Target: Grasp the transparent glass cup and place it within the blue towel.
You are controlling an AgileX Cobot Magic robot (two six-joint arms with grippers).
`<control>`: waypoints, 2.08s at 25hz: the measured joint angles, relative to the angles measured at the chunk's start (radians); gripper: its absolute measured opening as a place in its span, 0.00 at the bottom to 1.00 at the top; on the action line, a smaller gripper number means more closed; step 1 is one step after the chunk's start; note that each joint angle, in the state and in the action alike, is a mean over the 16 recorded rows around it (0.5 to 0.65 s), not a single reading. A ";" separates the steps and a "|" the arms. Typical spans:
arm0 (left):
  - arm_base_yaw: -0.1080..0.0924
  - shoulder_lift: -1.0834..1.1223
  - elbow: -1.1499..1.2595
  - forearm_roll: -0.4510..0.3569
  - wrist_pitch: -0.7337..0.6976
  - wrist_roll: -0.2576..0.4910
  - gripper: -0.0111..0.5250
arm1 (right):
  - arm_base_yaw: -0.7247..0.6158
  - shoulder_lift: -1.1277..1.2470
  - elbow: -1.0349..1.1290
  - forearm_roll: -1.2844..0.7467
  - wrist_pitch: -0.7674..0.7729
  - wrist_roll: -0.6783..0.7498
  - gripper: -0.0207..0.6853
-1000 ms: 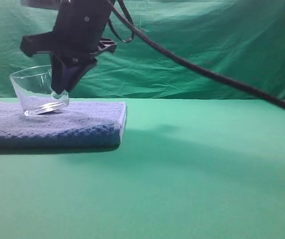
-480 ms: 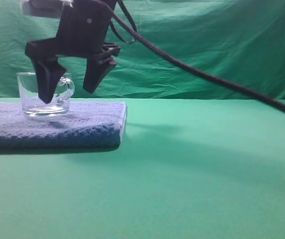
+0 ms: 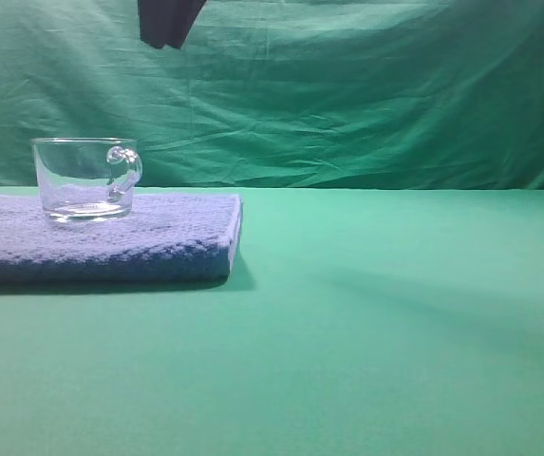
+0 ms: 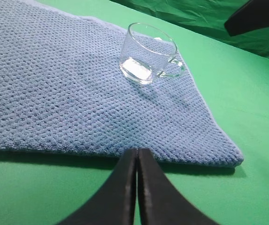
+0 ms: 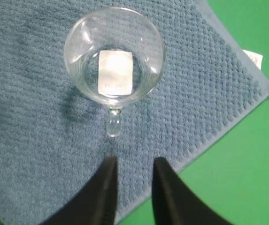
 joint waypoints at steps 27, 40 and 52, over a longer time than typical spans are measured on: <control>0.000 0.000 0.000 0.000 0.000 0.000 0.02 | 0.000 -0.538 0.234 -0.184 -0.016 0.269 0.11; 0.000 0.000 0.000 0.000 0.000 0.000 0.02 | -0.103 -0.975 0.812 -0.186 -0.328 0.282 0.11; 0.000 0.000 0.000 0.000 0.000 0.000 0.02 | -0.420 -1.344 1.310 -0.108 -0.688 0.284 0.11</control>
